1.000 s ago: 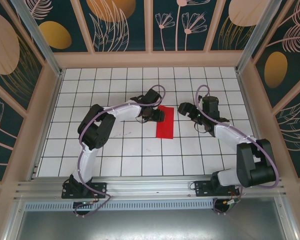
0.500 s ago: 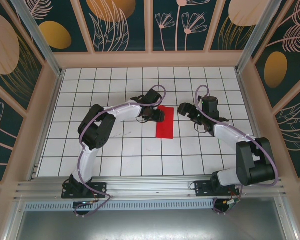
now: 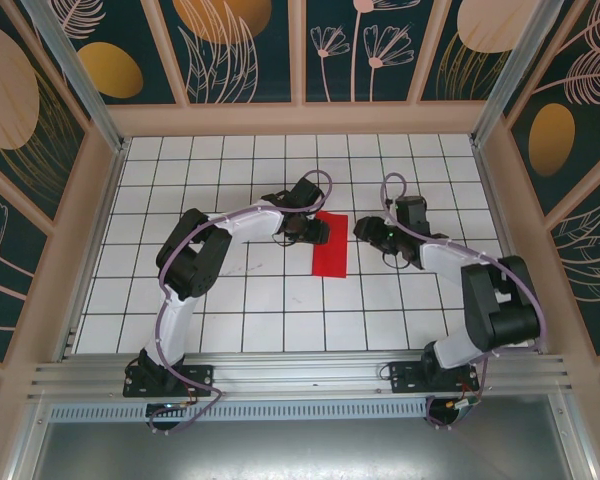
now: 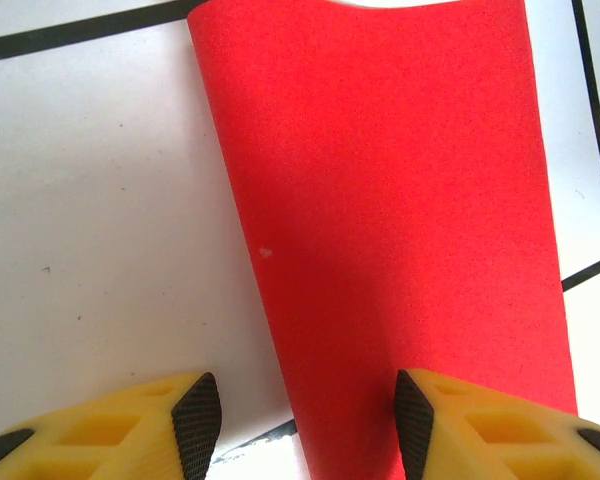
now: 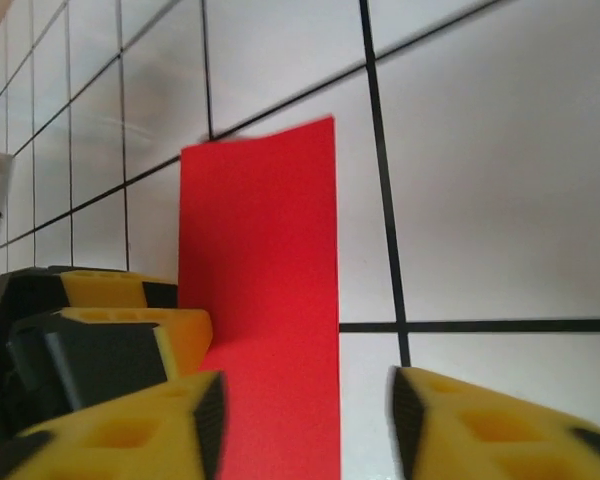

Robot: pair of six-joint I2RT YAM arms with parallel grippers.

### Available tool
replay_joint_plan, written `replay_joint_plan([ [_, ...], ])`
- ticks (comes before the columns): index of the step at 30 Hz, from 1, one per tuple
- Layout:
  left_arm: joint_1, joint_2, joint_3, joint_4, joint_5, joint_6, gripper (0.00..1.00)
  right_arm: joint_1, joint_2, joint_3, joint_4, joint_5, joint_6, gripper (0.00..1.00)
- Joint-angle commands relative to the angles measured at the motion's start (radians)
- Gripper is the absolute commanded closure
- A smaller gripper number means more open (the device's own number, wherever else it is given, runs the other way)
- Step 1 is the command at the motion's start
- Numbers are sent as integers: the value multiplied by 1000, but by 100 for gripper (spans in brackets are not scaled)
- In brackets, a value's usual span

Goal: Fold a paper plane with a square sheet of paper (fold left side to right side)

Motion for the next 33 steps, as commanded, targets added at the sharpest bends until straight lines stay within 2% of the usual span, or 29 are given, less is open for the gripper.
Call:
replay_joint_plan([
  [1,-30,102,-17,25,38,12,46,33,55,53,19,-54,-6,65],
  [5,-29,103,-18,25,39,12,46,70,133,103,-17,-50,-18,82],
  [9,-29,102,-18,25,39,12,46,93,185,132,-42,-37,-24,86],
  [26,-30,101,-15,26,36,13,46,119,292,196,-187,39,-75,86],
  [33,-28,9,-41,33,-41,11,43,118,305,198,-218,55,-90,86],
])
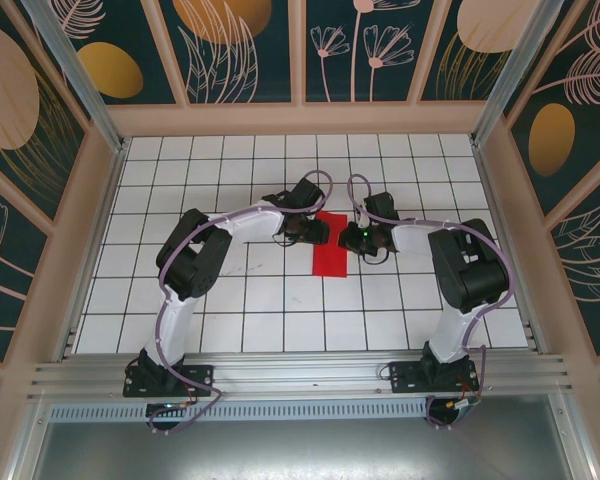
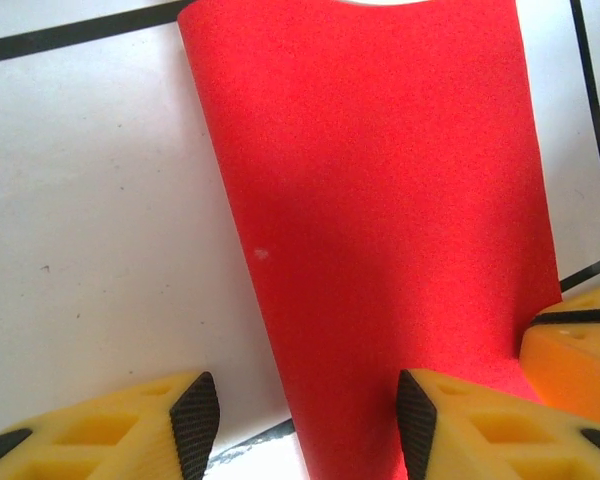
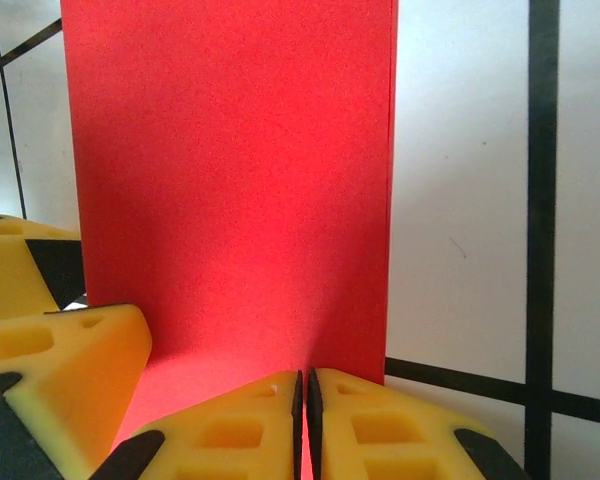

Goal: Fold a paper plane with a square sheet of paper (fold left side to right side)

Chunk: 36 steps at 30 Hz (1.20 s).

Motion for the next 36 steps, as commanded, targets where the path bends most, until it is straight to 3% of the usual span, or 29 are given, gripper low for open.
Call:
replay_joint_plan([
  [1,-20,-4,-41,33,-39,8,43,5,40,6,-85,52,-26,86],
  [10,-12,-172,-84,101,-19,-16,39,5,50,6,-85,47,-26,86],
  [20,-12,-107,-96,203,202,-64,61,4,53,10,-89,45,-26,86],
  [36,-4,-27,-126,197,153,-45,71,6,58,9,-106,58,-36,86],
])
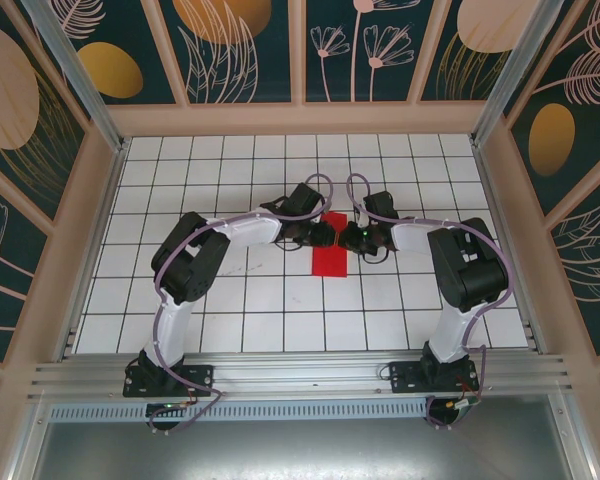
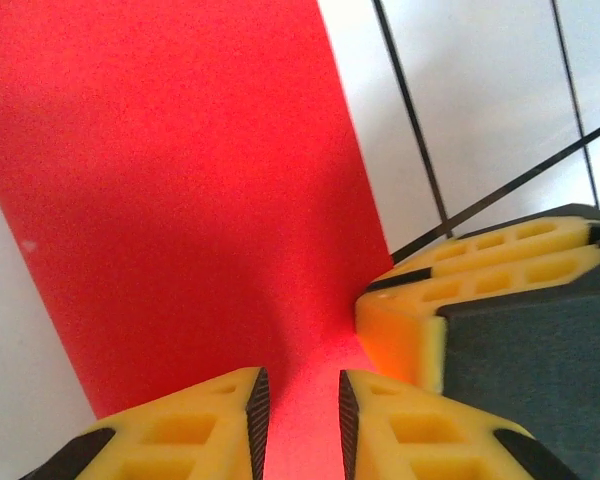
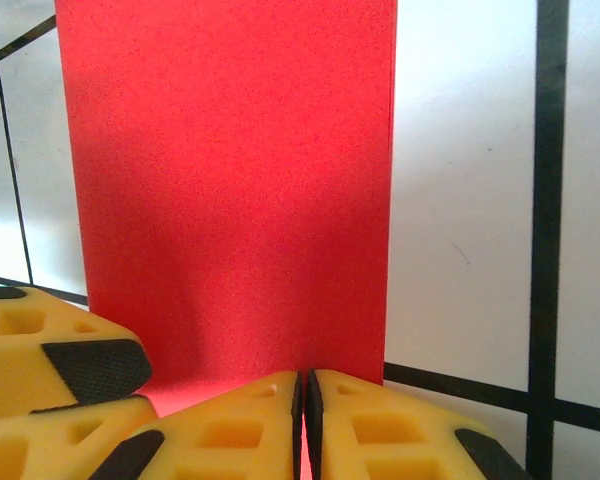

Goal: Fold a paper plane with a square sheet of paper (fold left side to right side)

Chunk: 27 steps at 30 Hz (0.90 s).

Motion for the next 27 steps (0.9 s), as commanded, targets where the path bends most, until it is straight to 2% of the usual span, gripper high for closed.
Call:
replay_joint_plan([
  [1,10,21,-24,8,-20,8,72,6,50,-4,-90,59,-25,86],
  [16,60,-21,-112,20,-54,24,78,7,57,-10,-96,56,-29,86],
  [23,81,-110,-147,48,-39,42,80,6,54,-10,-93,52,-29,86],
  [27,80,-149,-168,119,20,37,81,7,53,-8,-91,52,-28,86],
])
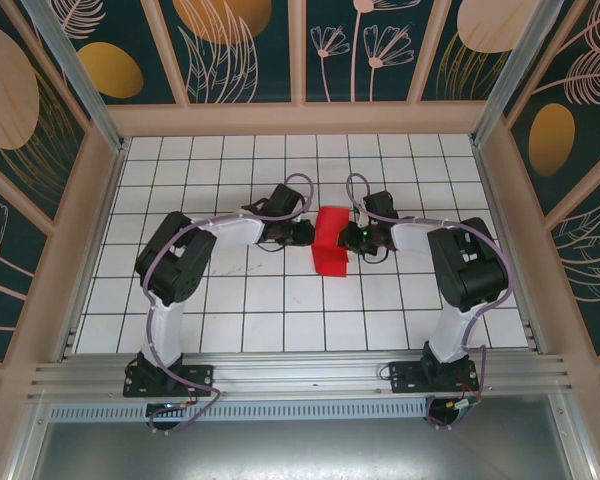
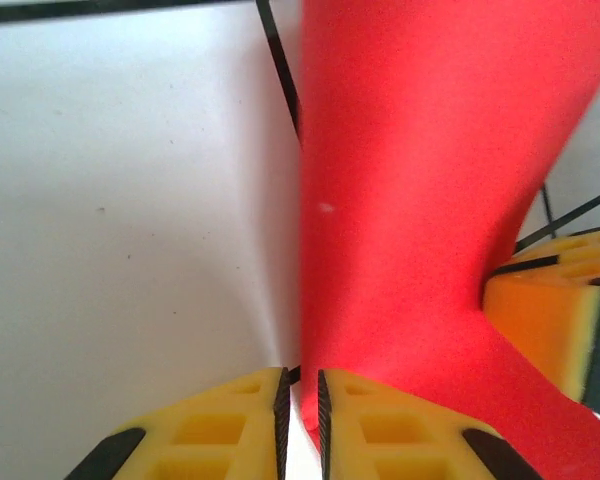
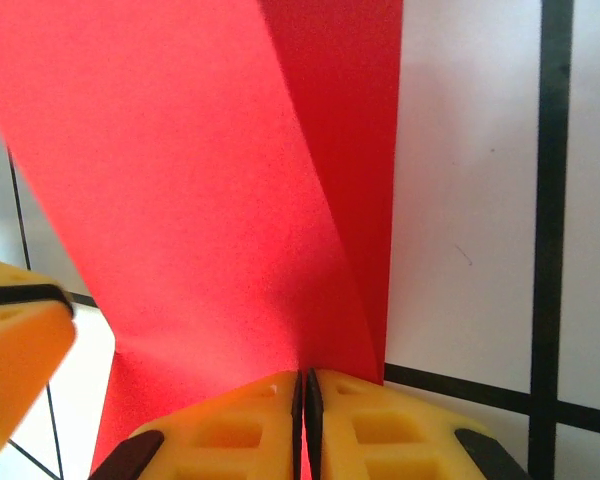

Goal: Fold a paper plane with a square sheet of paper (fold left side to right side)

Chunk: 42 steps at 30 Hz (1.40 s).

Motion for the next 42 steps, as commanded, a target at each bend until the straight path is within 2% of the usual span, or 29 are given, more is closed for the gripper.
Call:
replay_joint_plan([
  [1,-3,-63,-26,69,57,16,81,6,51,-11,-85,50,-24,86],
  [9,-32,14,0,138,166,-9,82,7,50,-11,-85,51,-24,86],
  [16,-40,73,22,132,149,-7,81,8,52,-8,-86,48,-25,86],
  [32,-39,100,4,53,113,31,81,9,43,3,-70,17,-31,85],
  [42,-39,119,-20,43,86,25,81,8,-66,-7,36,-46,-26,85],
])
